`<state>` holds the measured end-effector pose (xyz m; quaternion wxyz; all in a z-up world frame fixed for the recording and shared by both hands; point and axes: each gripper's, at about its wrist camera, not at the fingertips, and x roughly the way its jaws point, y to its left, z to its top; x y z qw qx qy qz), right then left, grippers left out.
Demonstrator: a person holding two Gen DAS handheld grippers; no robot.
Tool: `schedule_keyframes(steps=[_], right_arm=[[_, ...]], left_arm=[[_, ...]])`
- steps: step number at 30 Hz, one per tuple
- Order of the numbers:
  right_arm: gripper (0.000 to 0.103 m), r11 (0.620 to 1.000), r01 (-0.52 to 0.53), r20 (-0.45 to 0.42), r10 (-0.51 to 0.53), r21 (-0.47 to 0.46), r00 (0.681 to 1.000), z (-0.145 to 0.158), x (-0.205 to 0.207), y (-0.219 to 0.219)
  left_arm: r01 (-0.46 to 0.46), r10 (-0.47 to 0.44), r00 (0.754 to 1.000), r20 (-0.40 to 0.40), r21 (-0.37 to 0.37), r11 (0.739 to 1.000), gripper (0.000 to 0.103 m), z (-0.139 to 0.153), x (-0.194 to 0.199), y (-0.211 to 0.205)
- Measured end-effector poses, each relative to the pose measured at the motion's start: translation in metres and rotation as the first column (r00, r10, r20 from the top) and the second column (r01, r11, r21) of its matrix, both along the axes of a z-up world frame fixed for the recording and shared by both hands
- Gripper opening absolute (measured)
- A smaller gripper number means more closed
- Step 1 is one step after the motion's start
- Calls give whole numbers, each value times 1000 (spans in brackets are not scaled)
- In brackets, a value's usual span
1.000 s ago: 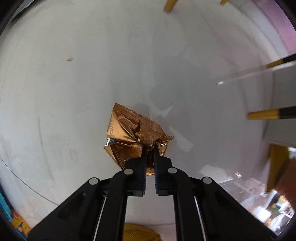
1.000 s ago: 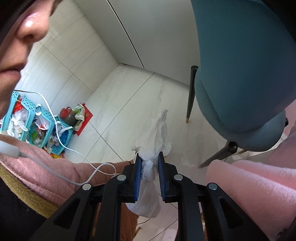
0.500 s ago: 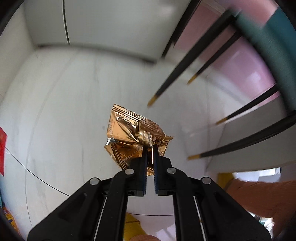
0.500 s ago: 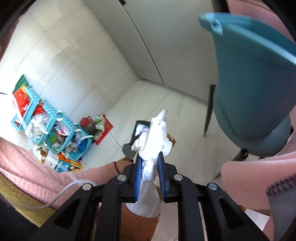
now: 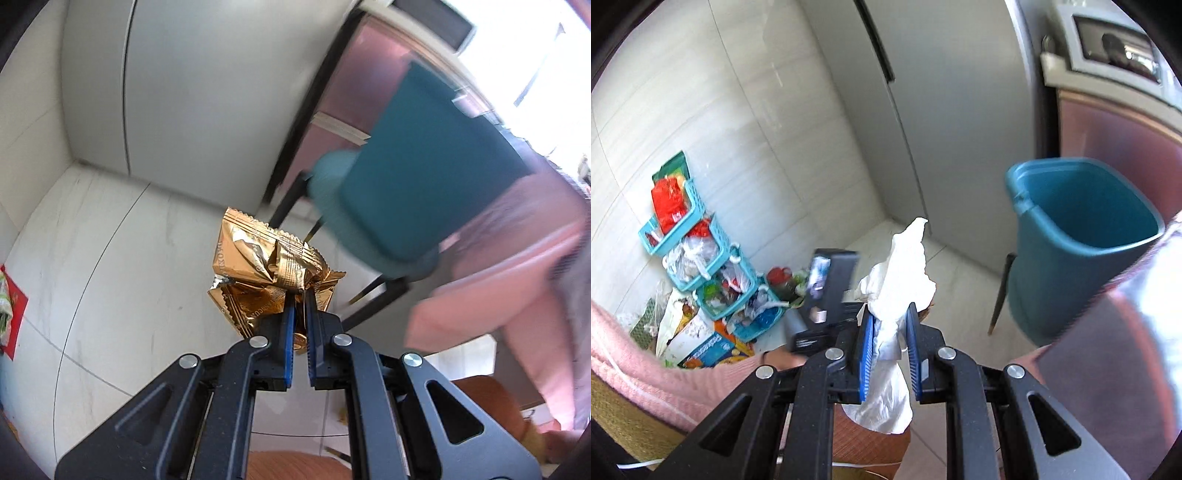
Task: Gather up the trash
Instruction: 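Lift the gold wrapper to the teal bin with the left gripper while the right holds the tissue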
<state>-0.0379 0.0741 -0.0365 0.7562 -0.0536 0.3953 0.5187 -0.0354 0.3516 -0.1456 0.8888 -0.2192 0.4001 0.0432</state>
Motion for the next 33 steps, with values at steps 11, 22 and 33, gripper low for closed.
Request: schedule_keyframes(steps=[11,22,33], right_arm=[[15,985,125,74,-135,118,988,55,32,-62],[15,961,202,43,-214,190,976,75,64,-102],[15,951,227,42,-241,210,970,83,85,-130]], left_arm=[[56,-55,978,200,3,998,6,120,-46,-53],[107,-110,944,310,29,994,6,171,-30,-88],[138,-151,944,294,64,988,6,197,-7,-162]])
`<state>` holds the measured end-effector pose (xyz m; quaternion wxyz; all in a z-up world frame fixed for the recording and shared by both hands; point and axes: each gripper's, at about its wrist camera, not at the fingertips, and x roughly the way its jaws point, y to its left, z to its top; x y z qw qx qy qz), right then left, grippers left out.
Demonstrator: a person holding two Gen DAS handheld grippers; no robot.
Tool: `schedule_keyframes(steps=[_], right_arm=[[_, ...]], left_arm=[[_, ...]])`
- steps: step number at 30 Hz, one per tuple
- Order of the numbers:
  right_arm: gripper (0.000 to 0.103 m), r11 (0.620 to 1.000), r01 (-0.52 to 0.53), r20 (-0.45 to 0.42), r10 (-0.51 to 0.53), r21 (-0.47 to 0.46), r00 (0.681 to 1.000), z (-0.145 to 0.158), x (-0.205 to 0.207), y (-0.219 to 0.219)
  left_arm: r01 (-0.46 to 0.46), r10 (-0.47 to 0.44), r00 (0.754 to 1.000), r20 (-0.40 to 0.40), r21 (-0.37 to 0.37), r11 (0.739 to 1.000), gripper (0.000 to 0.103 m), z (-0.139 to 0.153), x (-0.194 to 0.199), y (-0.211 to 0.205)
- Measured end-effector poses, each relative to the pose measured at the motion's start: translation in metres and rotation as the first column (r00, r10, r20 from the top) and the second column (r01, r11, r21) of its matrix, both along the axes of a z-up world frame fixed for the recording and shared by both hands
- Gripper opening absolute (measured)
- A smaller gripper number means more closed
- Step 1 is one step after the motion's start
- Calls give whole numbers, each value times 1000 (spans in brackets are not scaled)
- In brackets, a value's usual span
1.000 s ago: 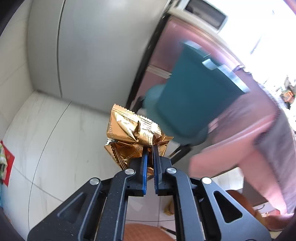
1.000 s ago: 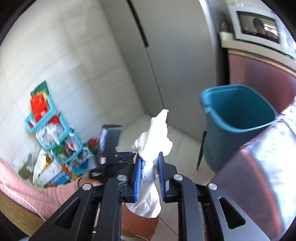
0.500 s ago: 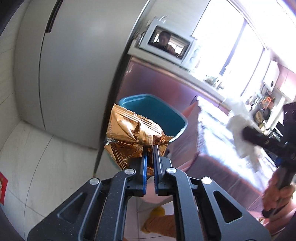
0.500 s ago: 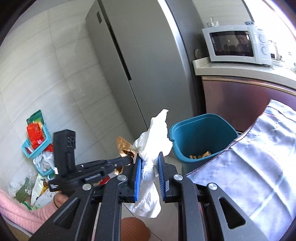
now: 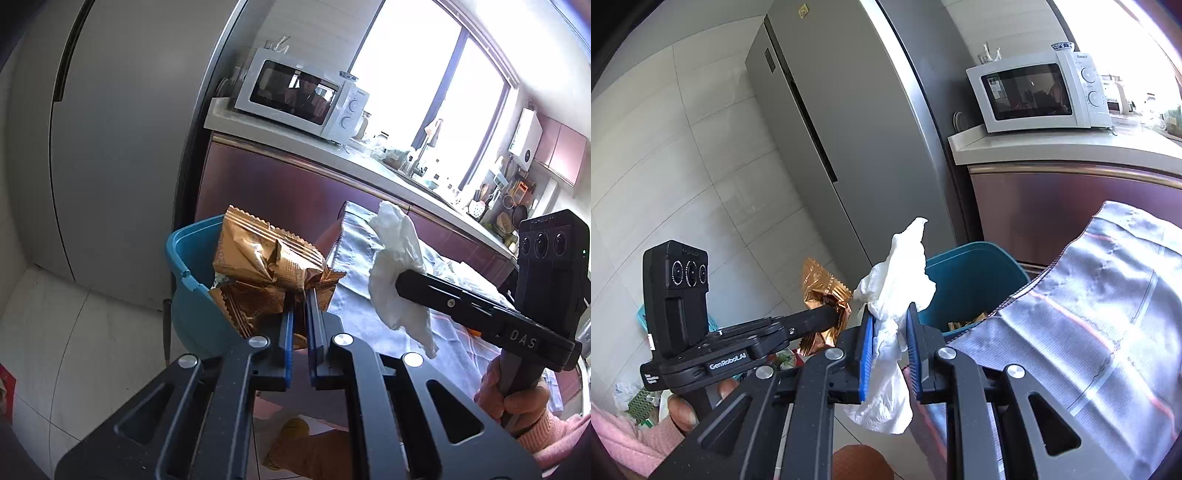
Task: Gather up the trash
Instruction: 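Lift the gold wrapper to the teal bin with the left gripper while the right holds the tissue, then lower the gold wrapper and tissue into the bin and open both grippers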
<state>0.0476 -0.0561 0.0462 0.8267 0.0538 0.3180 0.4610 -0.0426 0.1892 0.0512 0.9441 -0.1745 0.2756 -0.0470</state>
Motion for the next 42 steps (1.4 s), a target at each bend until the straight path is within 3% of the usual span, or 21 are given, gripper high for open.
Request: schedule_keyframes(steps=[11,42], right_arm=[[15,1000,-10,2,10,21,1000,4,22,-13],[16,998,9,-28,-11,-54,1000,-7,73,25]], left_arm=[[-16,17,1000,-20,48,999,7,5,13,-36],[-62,67,995,-68,69,996,8,-18,79,0]])
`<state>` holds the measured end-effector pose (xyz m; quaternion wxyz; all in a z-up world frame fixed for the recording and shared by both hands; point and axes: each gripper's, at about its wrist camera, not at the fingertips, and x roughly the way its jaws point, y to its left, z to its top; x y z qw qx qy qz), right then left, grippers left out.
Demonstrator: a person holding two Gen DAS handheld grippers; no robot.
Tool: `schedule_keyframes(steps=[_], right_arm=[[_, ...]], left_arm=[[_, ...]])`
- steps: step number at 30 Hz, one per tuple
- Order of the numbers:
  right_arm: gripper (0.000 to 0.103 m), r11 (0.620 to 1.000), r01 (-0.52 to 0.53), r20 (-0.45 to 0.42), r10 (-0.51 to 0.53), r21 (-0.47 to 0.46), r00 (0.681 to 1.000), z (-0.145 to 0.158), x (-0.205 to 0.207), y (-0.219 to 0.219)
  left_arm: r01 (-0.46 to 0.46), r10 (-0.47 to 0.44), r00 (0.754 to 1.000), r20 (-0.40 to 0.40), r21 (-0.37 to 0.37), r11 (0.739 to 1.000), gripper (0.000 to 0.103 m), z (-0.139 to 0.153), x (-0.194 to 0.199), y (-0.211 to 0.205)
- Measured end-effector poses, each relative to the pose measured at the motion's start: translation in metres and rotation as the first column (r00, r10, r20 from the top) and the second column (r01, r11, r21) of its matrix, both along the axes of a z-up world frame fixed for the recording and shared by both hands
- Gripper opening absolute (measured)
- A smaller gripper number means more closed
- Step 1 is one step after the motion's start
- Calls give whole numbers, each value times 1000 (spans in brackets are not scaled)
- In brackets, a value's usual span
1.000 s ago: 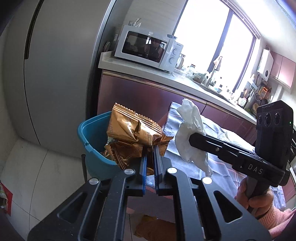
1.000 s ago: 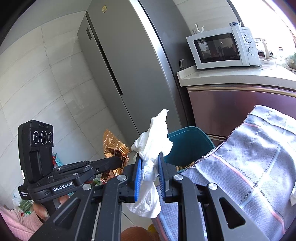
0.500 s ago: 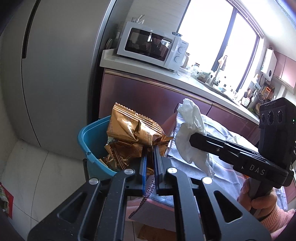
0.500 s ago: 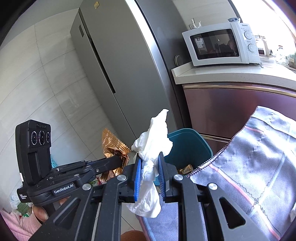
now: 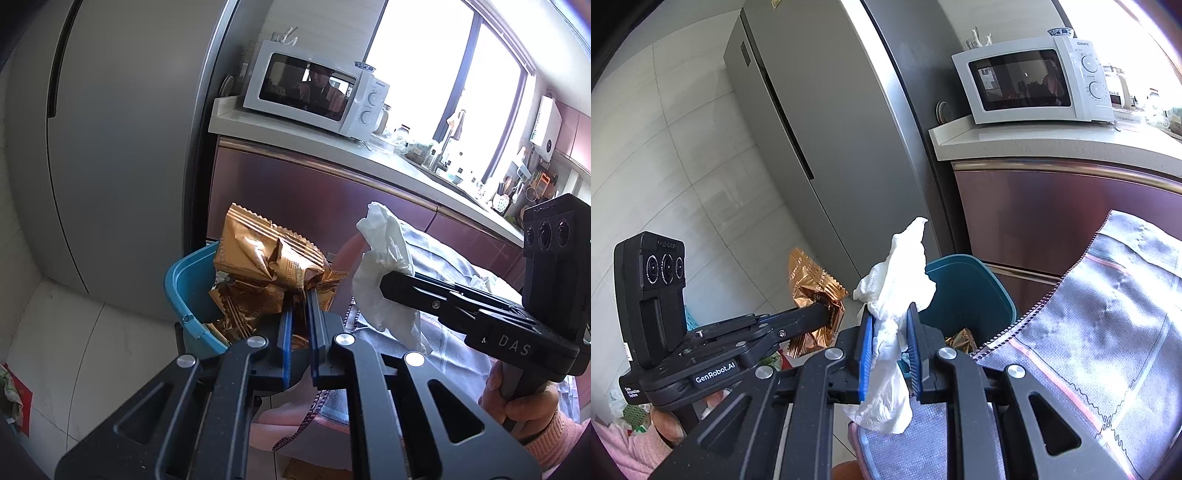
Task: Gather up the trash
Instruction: 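Lower the gold wrapper and tissue into the bin and open both grippers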
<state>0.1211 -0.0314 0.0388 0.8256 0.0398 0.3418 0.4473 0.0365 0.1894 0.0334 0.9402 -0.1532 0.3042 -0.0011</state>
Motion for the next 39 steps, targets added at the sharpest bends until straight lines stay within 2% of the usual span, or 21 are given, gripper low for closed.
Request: schedule_keyframes(steps=[16,27,39], right_arm=[[16,998,5,-8,-5,-68,1000,-7,24,21],[16,989,11,-17,-13,-150,1000,-24,45,44],[16,977,2,-41,-12,-215,999,-38,59,62]], left_arm=[[-26,27,999,-37,3,1000,9,-21,30,13],[-35,36,994,-106,11,999,10,-52,63,25],[-46,46,988,-149,2,999,11,-77,86,35]])
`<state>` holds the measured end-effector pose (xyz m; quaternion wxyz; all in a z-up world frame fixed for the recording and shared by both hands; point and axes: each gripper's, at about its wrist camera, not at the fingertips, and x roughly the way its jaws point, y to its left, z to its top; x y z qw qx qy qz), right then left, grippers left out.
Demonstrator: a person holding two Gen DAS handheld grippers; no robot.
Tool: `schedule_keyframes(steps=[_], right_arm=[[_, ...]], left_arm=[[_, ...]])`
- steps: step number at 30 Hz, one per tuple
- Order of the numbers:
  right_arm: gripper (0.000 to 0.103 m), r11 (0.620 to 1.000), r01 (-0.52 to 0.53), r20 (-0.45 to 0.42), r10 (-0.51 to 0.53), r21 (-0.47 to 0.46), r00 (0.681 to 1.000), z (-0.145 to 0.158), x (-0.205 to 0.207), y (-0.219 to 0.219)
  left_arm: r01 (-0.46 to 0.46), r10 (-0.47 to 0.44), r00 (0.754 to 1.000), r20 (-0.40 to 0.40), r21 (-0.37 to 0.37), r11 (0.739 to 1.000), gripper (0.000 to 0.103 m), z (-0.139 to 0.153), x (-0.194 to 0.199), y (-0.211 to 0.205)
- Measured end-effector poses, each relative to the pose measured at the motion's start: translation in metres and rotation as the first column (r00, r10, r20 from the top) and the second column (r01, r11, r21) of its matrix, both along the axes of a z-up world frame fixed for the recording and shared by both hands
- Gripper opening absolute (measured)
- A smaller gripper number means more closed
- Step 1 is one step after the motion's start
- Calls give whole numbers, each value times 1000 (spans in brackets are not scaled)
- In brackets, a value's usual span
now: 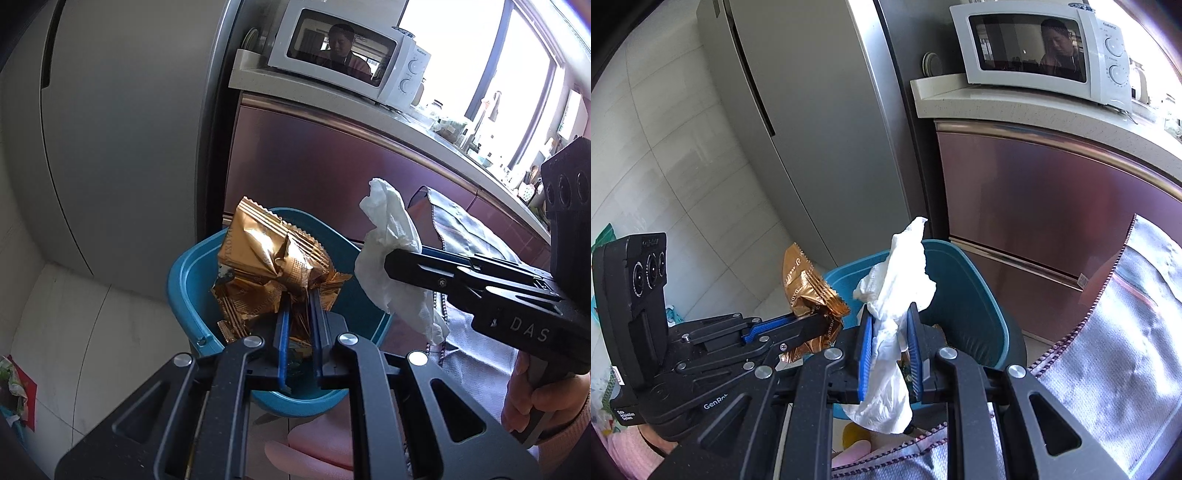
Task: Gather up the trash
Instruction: 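Lower the gold wrapper and tissue into the bin and open both grippers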
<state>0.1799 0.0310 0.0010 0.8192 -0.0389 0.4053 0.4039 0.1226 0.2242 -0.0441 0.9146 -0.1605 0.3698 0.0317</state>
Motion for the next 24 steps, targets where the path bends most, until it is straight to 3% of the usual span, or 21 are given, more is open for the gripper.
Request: schedule_keyframes(steps=[14,24], right_arm=[[17,995,-22,-43,18,-94,999,-17,22,27],[19,991,-8,-75,-3,-137,997,-26,32,35]], left_arm=[[-11,10,997,-79,-14,1000,12,-38,34,3],[2,-2,995,-103,-3,1000,21,-51,57,-4]])
